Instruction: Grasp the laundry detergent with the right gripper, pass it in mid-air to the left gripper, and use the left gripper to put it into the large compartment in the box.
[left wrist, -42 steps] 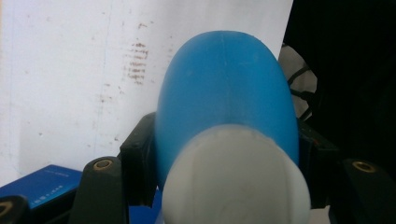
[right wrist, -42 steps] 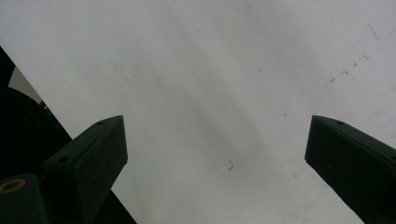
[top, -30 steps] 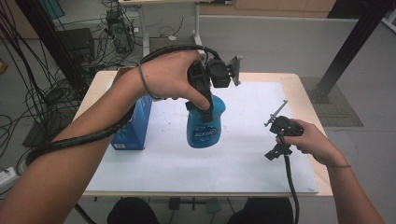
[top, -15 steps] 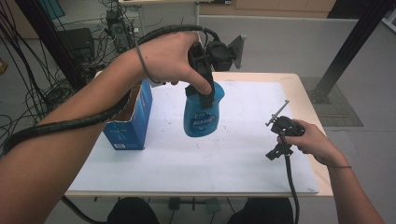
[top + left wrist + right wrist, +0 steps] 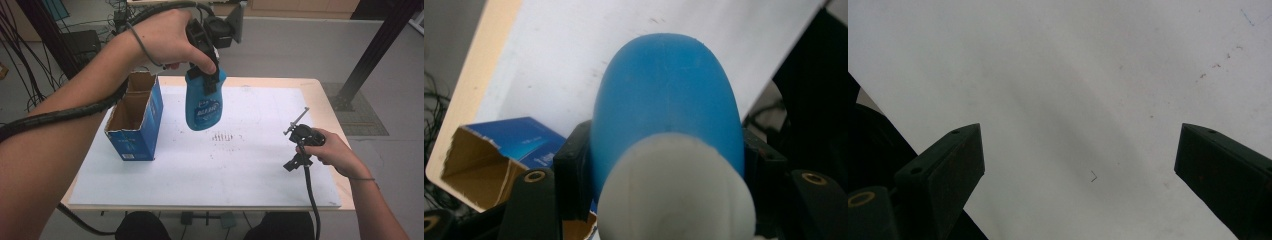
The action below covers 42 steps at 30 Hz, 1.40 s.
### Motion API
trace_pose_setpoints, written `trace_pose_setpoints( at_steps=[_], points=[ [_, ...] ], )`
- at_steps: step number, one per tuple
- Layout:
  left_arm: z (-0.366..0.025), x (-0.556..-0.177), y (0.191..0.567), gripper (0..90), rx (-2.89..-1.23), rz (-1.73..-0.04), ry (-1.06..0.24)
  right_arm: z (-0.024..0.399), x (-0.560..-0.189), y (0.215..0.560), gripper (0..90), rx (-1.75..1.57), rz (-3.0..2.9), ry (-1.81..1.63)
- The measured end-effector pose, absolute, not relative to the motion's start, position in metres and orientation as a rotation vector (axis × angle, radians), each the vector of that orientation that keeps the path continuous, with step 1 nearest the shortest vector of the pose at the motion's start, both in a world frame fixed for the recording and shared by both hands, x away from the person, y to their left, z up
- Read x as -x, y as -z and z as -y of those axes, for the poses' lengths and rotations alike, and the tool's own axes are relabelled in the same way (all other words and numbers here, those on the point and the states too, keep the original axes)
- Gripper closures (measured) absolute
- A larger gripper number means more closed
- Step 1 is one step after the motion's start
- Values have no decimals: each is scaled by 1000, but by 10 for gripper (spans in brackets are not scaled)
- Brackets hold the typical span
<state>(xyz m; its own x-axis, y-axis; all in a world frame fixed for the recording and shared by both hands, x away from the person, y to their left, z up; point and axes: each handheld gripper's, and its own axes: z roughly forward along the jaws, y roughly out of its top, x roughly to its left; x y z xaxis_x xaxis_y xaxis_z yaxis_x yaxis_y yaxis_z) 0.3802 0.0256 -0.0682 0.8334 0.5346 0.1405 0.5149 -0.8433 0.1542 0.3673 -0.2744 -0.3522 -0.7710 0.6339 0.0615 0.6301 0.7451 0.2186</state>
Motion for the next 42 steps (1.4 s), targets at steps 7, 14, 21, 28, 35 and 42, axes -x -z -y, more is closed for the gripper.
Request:
trace_pose_setpoints(
  at_steps=[7, 14, 21, 28, 35, 42],
  points=[
    [-54, -399, 60, 379, -2839, -1075, -338, 271, -367, 353, 57, -1063, -2912, -362],
    [-78, -410, 60, 379, -2772, -1264, -301, 270, -369, 353, 57, -1057, -2912, -370],
    [-103, -418, 60, 379, -2705, -1431, -319, 268, -370, 354, 57, -1051, -2916, -370],
    [-132, -428, 58, 379, -2620, -1555, -302, 268, -371, 355, 57, -1044, -2917, -375],
    [-159, -435, 62, 379, -2555, -1688, -299, 267, -371, 356, 56, -1045, -2919, -379],
    [-187, -441, 64, 379, -2462, -1808, -281, 266, -372, 356, 57, -1046, -2918, -373]
  ],
)
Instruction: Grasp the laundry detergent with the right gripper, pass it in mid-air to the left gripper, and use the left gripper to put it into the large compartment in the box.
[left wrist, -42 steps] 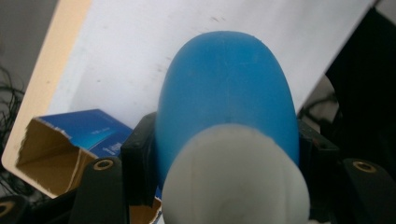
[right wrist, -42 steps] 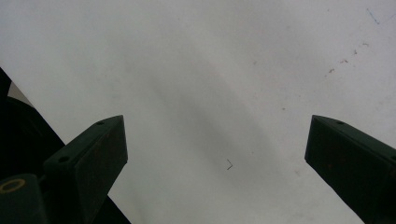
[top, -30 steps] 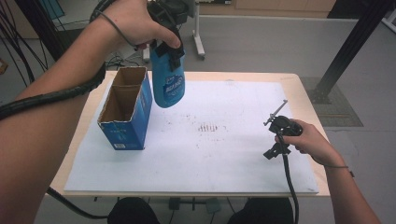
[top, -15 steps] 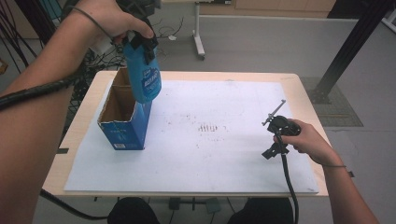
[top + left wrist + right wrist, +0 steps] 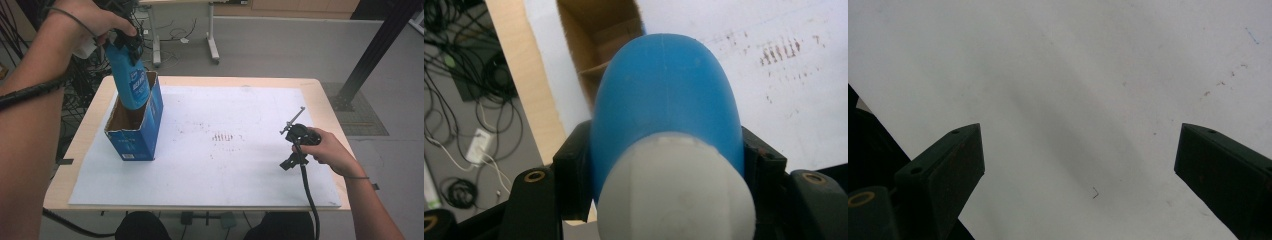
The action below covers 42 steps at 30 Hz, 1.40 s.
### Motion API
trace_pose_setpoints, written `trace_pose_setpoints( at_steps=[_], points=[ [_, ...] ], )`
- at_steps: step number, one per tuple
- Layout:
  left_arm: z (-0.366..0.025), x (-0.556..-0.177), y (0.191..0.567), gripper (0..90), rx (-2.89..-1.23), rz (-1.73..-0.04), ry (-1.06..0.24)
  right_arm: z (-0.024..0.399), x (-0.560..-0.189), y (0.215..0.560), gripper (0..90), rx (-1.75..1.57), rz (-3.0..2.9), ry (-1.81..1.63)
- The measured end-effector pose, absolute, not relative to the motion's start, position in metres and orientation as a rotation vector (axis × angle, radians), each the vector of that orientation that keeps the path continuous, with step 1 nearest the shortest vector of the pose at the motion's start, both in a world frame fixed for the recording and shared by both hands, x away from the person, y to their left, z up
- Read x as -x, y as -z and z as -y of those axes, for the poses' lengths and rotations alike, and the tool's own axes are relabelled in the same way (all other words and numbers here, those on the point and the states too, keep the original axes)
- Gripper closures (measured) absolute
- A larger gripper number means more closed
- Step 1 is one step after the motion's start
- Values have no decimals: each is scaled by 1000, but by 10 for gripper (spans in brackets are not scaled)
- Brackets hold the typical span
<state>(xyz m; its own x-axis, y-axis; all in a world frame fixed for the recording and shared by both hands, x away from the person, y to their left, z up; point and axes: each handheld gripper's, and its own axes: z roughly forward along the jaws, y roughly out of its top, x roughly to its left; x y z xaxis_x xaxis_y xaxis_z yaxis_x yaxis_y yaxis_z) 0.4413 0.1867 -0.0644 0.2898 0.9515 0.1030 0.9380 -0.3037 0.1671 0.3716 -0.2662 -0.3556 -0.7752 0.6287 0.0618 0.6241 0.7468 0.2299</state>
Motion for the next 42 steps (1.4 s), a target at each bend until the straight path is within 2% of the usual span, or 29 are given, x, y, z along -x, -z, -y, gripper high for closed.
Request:
trace_pose_setpoints(
  at_steps=[15, 33, 42],
  points=[
    [-218, -447, 75, 379, -2361, -1941, -290, 264, -373, 357, 57, -1044, -2918, -365],
    [-221, -452, 102, 379, -2356, -1951, -301, 264, -373, 354, 57, -1046, -2911, -353],
    [-217, -455, 126, 379, -2376, -1938, -267, 262, -373, 355, 56, -1045, -2915, -362]
  ],
)
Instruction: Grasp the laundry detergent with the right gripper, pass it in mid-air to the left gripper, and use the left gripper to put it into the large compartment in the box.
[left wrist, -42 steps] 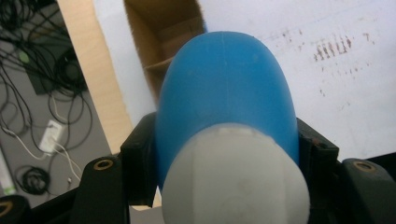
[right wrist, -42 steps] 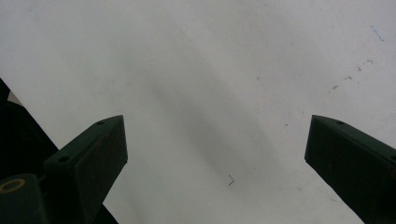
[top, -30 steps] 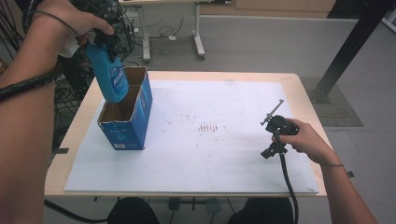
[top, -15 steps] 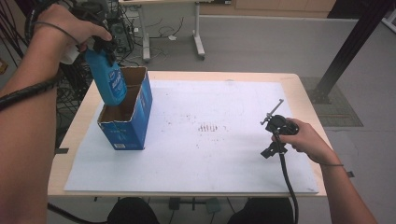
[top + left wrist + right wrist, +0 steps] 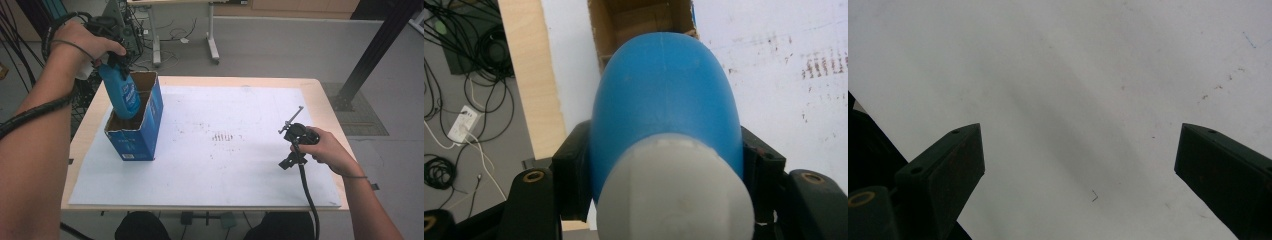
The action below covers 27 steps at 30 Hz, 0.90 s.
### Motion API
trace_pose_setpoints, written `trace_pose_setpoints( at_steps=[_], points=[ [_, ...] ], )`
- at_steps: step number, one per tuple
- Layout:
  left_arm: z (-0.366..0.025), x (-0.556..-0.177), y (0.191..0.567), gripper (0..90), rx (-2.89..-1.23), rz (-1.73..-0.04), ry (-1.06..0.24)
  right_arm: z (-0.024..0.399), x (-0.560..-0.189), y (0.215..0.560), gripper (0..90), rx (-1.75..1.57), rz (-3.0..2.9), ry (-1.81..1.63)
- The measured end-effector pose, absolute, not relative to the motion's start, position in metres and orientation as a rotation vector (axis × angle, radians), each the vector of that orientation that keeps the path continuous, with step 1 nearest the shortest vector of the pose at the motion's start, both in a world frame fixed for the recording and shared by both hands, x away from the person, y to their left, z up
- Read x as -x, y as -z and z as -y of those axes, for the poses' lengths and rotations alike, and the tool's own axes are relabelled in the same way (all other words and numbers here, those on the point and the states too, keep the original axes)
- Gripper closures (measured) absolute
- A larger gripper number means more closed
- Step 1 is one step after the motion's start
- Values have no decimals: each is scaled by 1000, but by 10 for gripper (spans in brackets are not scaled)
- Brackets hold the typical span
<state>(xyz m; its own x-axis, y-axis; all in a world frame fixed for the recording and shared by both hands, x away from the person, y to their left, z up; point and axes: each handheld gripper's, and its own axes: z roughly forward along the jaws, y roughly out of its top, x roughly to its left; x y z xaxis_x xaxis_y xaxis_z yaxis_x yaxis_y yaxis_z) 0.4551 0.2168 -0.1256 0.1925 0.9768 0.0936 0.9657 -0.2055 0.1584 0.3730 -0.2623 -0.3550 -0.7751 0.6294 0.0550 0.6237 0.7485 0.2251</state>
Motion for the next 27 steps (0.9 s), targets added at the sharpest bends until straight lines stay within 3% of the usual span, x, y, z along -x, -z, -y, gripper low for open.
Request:
trace_pose_setpoints(
  at_steps=[27],
  points=[
    [-215, -463, 208, 379, -2372, -1983, -228, 264, -372, 359, 53, -1058, -2917, -400]
  ],
)
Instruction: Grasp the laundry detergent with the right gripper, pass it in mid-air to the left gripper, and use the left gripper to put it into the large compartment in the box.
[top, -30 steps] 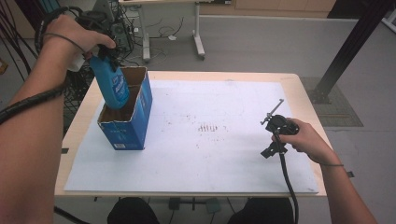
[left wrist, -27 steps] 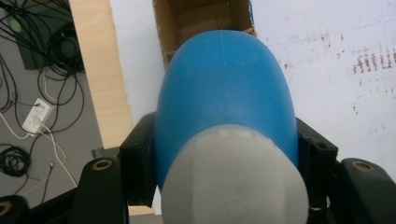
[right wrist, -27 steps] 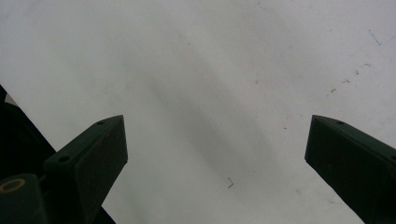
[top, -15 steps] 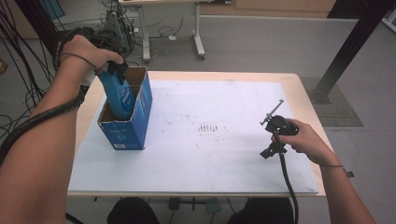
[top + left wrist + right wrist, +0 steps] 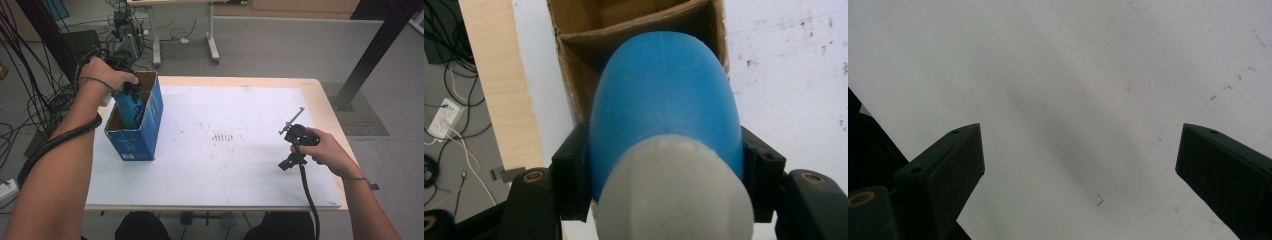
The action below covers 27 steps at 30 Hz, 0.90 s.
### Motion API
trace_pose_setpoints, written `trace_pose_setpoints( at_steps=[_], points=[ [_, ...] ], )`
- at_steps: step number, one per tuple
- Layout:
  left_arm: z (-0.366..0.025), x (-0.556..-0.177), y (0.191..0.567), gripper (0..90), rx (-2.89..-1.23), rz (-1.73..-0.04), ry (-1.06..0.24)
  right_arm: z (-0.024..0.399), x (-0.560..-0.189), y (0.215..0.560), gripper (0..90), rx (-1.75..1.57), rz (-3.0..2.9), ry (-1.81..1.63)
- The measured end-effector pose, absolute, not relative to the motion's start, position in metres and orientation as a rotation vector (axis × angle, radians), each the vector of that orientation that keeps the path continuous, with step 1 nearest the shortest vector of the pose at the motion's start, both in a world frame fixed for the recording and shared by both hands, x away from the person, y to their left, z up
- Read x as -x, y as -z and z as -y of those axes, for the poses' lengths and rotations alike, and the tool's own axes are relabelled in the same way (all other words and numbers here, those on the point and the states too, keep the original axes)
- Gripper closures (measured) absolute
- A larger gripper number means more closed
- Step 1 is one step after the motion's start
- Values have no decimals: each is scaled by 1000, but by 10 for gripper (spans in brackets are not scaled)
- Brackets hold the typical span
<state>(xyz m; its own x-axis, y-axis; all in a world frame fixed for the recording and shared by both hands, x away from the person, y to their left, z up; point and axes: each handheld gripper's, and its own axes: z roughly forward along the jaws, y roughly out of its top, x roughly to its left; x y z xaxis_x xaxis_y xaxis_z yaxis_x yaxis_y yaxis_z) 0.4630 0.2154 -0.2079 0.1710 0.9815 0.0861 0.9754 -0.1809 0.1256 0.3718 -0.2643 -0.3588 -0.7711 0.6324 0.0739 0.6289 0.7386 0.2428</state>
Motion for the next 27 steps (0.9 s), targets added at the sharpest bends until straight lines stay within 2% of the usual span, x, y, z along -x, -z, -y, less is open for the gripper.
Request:
trace_pose_setpoints(
  at_steps=[27],
  points=[
    [-223, -462, 267, 378, -2353, -2037, -186, 269, -370, 359, 52, -1074, -2907, -407]
  ],
)
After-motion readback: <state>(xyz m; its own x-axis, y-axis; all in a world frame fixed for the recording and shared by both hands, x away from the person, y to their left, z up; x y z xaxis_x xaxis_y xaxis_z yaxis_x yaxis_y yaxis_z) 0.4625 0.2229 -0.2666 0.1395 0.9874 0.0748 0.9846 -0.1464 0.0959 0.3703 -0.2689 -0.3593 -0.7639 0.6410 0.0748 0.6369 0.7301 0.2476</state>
